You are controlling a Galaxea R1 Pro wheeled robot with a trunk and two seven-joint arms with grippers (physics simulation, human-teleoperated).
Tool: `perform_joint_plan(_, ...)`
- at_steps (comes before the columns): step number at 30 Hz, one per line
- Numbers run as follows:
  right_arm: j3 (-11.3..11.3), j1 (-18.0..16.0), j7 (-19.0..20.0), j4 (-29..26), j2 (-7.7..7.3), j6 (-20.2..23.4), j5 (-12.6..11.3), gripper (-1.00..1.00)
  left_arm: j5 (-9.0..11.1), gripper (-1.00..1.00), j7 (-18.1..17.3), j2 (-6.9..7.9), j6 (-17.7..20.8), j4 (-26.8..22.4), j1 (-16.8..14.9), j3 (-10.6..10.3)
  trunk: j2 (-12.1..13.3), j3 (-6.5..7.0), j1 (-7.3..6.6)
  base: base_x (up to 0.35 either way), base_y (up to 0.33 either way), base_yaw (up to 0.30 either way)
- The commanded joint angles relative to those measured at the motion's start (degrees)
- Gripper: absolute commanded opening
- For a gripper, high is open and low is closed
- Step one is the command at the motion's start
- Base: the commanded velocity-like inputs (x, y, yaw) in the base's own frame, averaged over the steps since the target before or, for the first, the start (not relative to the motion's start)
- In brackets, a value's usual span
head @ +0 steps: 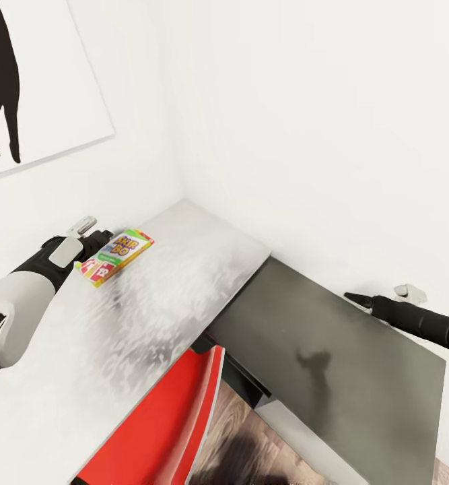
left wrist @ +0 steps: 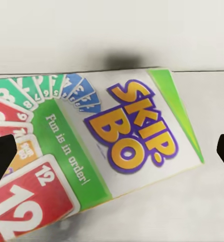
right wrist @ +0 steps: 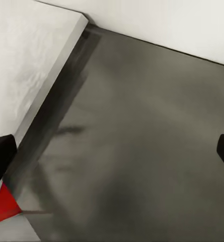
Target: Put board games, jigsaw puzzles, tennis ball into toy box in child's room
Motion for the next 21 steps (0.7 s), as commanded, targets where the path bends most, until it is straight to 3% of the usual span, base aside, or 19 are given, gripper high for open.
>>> perform_joint_plan(1,-0.58,-0.02,3.78,-0.04,-0.46,0.27,0.53,1.00,0.56,1.00,0.42,0.04,0.21,0.04,0.07,-0.42,-0.10,-0.18,0.03,0.000,0.000,0.000)
perform_joint_plan(2,-0.58,-0.02,3.78,-0.04,-0.46,0.27,0.53,1.00,0.56,1.00,0.42,0.04,0.21,0.04,0.07,-0.42,-0.10,-0.28,0.03,0.000,0.000,0.000)
perform_joint_plan(4,-1.33,0.06,10.22,-0.07,-1.41,0.27,0.52,1.00,0.54,1.00,0.41,0.03,0.20,0.28,0.29,-0.44,-0.10,-0.46,0.03,0.000,0.000,0.002)
perform_joint_plan(5,-1.33,0.06,10.22,-0.07,-1.41,0.27,0.52,1.00,0.54,1.00,0.41,0.03,0.20,0.28,0.29,-0.44,-0.10,-0.56,0.03,0.000,0.000,0.005)
perform_joint_plan(8,-2.02,0.46,17.80,-0.10,-2.77,0.27,0.52,1.00,0.54,1.00,0.41,-0.10,0.19,0.46,0.50,-0.50,-0.10,-0.84,0.03,0.000,0.000,0.028)
perform_joint_plan(13,-2.37,1.27,21.98,-0.11,-4.01,0.27,0.52,1.00,0.55,1.00,0.41,-0.23,0.19,0.56,0.59,-0.52,-0.10,-1.30,0.03,0.000,0.000,0.058)
perform_joint_plan(21,-2.59,1.97,24.97,-0.12,-4.98,0.27,0.51,1.00,0.59,1.00,0.41,-0.31,0.13,0.63,0.63,-0.35,-0.10,-2.05,0.03,0.000,0.000,0.083)
